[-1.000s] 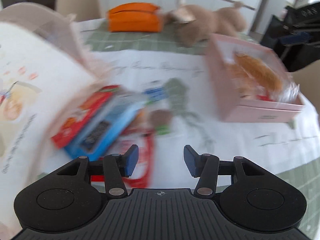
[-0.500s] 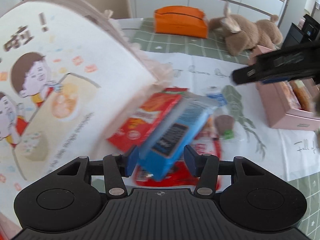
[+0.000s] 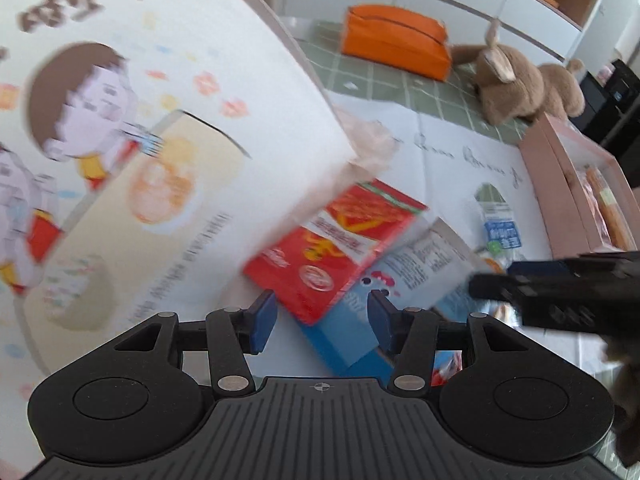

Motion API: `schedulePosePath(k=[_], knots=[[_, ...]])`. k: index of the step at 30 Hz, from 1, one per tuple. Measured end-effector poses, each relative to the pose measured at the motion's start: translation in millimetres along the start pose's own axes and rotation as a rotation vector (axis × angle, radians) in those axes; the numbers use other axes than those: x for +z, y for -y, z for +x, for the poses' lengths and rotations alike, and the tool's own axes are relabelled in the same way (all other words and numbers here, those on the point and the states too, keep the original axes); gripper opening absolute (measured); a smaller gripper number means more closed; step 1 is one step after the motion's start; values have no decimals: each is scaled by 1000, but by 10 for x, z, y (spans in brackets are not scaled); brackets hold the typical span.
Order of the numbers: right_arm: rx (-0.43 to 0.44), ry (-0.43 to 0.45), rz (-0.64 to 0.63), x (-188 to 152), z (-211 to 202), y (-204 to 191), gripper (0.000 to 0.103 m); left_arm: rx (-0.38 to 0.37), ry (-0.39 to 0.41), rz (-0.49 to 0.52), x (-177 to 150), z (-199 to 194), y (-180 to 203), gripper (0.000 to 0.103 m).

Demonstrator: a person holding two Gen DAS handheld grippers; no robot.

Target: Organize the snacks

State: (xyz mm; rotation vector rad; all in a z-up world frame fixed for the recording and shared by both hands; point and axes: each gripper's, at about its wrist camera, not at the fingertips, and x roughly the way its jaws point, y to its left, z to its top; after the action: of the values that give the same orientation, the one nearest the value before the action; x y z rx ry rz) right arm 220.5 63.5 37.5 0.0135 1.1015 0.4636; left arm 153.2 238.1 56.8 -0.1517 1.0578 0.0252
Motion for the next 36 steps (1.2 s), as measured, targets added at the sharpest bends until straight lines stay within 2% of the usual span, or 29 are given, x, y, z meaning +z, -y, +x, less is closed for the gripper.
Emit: schedulePosePath(k=[2, 5, 9, 13, 17, 22, 28, 31, 36], knots=[[-4, -6, -24, -143, -149, 49, 44, -15, -18, 12, -46, 85, 112, 55], [-27, -7, -61, -350, -340, 151, 44, -54, -27, 18, -124, 123, 308, 55], [-96, -2, -49, -563, -506, 453, 44, -138, -66, 16, -207, 146, 571, 54], [-66, 12, 32, -694, -676, 805, 45, -190, -20, 34, -254, 35, 733, 50], [-71, 52, 54, -767, -793, 977, 50, -140, 51, 38, -209, -65, 733, 50], [-75, 94, 58, -737, -779, 1023, 52, -90, -5, 28, -267, -81, 606, 50], [-149, 97, -44, -594, -370, 786, 52, -118, -76, 84, -533, -187, 716, 50], [-156, 82, -60, -538, -256, 725, 40, -133, -107, 137, -605, -240, 841, 50], [-139, 36, -72, -633, -354, 800, 37, -152, -108, 161, -643, -245, 999, 50]])
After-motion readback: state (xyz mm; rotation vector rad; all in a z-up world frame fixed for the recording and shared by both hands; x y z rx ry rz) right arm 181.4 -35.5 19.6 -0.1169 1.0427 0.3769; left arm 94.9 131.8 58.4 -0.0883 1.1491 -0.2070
